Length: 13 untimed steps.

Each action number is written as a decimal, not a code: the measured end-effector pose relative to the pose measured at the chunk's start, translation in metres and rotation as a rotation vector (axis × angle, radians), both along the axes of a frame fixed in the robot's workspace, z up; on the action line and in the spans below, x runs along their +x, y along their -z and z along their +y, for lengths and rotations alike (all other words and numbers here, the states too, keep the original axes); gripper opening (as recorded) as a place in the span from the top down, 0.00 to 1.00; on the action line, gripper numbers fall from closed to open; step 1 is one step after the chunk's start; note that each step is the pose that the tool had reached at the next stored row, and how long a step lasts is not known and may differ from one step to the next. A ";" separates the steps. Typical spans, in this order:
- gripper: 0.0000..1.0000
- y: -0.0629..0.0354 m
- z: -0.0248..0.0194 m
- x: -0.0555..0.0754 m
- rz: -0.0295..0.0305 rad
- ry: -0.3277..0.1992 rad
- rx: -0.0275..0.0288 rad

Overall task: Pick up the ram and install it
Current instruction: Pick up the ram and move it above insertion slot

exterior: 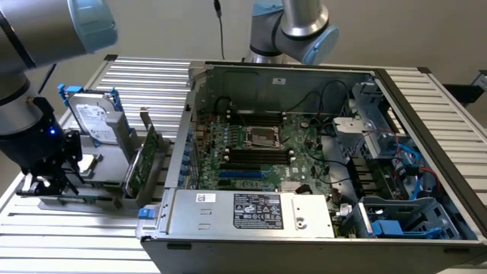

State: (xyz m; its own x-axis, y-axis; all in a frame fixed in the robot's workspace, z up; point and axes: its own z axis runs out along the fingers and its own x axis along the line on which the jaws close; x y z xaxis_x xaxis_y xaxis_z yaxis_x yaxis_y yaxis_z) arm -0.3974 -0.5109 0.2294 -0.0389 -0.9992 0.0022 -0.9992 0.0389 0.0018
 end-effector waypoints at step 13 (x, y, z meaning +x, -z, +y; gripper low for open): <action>0.69 0.0230 -0.0053 0.007 0.0038 0.000 0.0001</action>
State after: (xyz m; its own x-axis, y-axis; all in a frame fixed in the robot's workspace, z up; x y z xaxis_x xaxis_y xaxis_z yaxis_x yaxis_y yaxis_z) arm -0.3901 -0.5162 0.2064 -0.0391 -0.9992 0.0023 -0.9992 0.0391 0.0055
